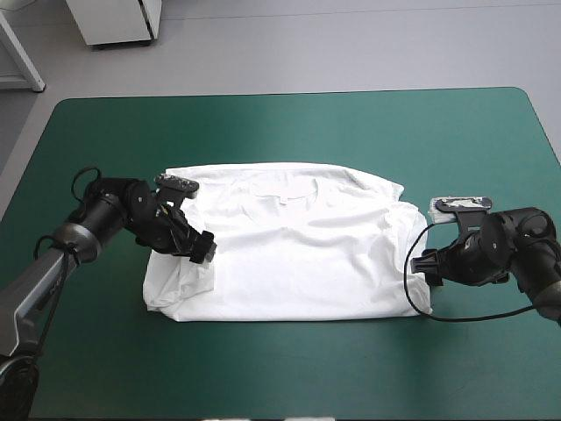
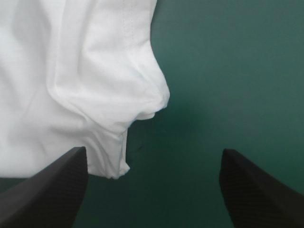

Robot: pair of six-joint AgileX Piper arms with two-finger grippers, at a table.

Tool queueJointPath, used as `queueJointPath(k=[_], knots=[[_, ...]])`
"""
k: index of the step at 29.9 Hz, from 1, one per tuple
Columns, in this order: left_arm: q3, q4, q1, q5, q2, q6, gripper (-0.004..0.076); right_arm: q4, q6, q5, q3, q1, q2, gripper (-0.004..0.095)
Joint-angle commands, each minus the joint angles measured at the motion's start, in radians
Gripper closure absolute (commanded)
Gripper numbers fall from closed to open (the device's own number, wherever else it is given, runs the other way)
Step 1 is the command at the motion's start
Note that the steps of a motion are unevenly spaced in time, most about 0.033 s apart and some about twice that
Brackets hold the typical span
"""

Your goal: Fold the cloth

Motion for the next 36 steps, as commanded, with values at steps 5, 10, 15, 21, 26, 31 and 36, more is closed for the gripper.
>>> queueJointPath(k=[5, 10, 15, 21, 26, 31, 36], knots=[[-0.237, 0.114, -0.004, 0.211, -0.037, -0.086, 0.007, -0.004, 0.072, -0.155, 0.002, -0.008, 0.049, 0.0195], [-0.265, 0.108, -0.004, 0.246, -0.038, -0.1, 0.007, 0.042, 0.077, -0.204, 0.002, -0.008, 0.176, 0.0235], [-0.265, 0.108, -0.004, 0.265, -0.042, -0.104, 0.007, 0.092, 0.065, -0.24, 0.002, -0.008, 0.273, 0.0397], [-0.267, 0.108, -0.004, 0.259, -0.048, -0.106, 0.007, 0.133, 0.036, -0.271, 0.006, -0.008, 0.34, 0.0578], [-0.267, 0.108, -0.004, 0.259, -0.048, -0.111, 0.007, 0.126, 0.036, -0.274, 0.006, -0.008, 0.326, 0.0764], [-0.267, 0.108, -0.004, 0.255, -0.048, -0.111, 0.007, 0.067, 0.076, -0.211, 0.006, -0.008, 0.26, 0.0871], [-0.267, 0.108, -0.004, 0.248, -0.048, -0.104, 0.007, -0.021, 0.177, -0.153, 0.006, -0.008, 0.172, 0.0885]])
